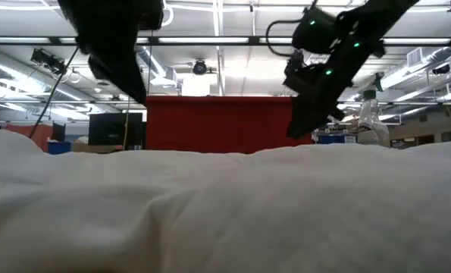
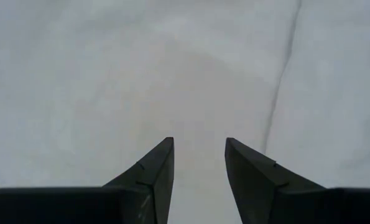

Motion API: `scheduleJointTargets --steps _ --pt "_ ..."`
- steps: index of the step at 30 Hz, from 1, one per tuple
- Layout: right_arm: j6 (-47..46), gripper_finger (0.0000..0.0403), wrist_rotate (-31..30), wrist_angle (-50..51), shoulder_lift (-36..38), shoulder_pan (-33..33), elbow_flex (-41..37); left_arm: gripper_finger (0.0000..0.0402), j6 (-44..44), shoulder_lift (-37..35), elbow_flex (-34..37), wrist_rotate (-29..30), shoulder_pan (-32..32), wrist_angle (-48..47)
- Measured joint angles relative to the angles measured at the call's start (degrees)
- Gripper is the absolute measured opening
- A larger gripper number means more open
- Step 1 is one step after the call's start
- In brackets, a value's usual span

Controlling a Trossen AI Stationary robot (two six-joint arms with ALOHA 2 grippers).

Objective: Fold Laundry from Bin
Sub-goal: Fold the white polo shirt

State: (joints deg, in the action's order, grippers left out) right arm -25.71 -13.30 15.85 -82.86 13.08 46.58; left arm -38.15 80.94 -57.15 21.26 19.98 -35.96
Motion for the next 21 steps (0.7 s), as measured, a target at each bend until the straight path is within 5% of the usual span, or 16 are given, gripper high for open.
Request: scheduleJointTargets --steps 9,16,21 --pt "1.8 0.0152 3.1 0.4 -11.4 2.8 5.6 0.0143 0.3 -5.9 -0.1 2.2 -0.6 -1.4" --pt "2.4 0.0020 2.0 1.8 -14.6 2.9 5.7 0.0143 0.3 -5.6 -0.1 1.9 -2.1 -3.9" --pt "4.5 0.0006 -2.4 4.3 -8.2 2.9 6.1 0.0143 1.2 -5.6 -0.1 1.9 -2.2 -3.9"
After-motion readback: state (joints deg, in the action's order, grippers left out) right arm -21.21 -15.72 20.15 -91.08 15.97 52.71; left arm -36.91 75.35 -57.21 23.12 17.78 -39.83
